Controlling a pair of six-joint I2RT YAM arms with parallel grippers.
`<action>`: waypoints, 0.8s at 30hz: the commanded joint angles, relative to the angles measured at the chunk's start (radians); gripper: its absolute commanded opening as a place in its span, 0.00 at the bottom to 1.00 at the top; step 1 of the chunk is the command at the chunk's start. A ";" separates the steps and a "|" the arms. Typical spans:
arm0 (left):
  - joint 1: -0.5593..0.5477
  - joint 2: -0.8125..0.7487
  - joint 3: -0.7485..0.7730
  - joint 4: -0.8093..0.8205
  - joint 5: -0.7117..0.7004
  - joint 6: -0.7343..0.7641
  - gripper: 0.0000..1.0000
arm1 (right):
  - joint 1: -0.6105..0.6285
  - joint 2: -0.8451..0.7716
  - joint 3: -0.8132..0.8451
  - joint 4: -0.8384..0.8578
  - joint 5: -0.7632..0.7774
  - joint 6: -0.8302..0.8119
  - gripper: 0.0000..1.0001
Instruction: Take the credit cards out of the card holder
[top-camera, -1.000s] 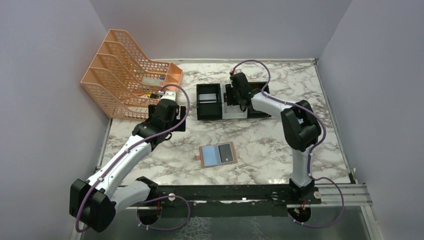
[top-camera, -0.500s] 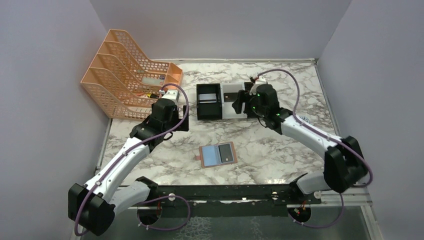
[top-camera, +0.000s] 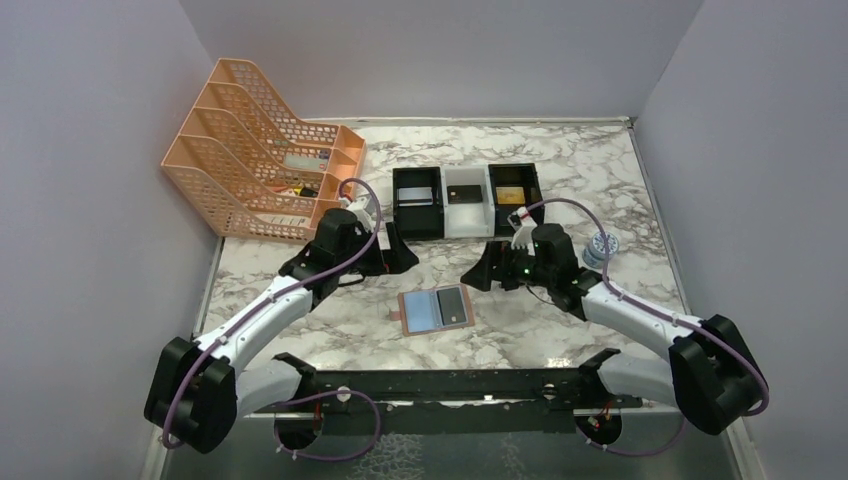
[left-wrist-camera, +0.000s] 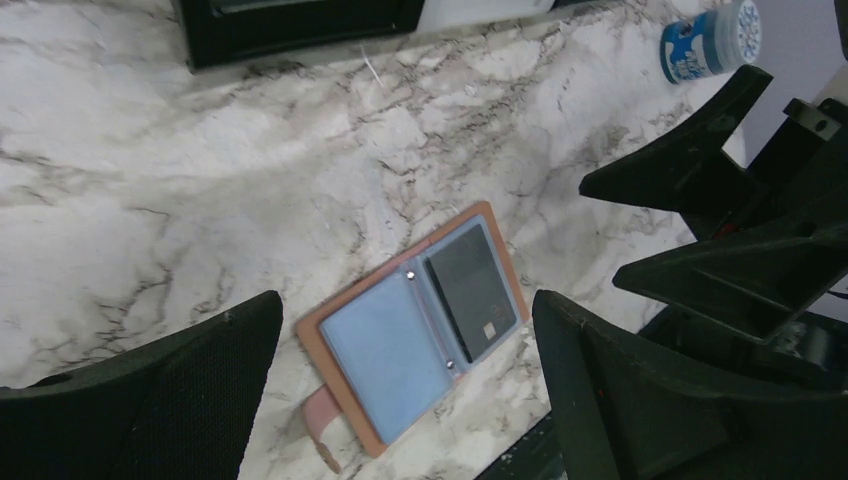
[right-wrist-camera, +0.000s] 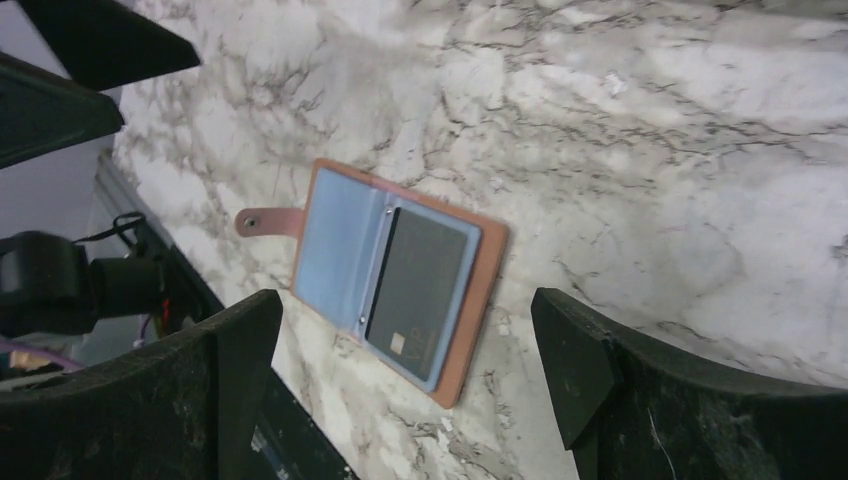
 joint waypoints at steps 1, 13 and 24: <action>-0.004 0.037 -0.097 0.224 0.196 -0.189 0.99 | -0.003 -0.008 0.010 0.066 -0.171 0.014 0.91; -0.151 0.173 -0.111 0.309 0.121 -0.251 0.99 | -0.004 0.180 -0.074 0.192 -0.352 0.146 0.50; -0.251 0.292 -0.090 0.385 0.056 -0.293 0.99 | -0.003 0.277 -0.030 0.165 -0.351 0.138 0.33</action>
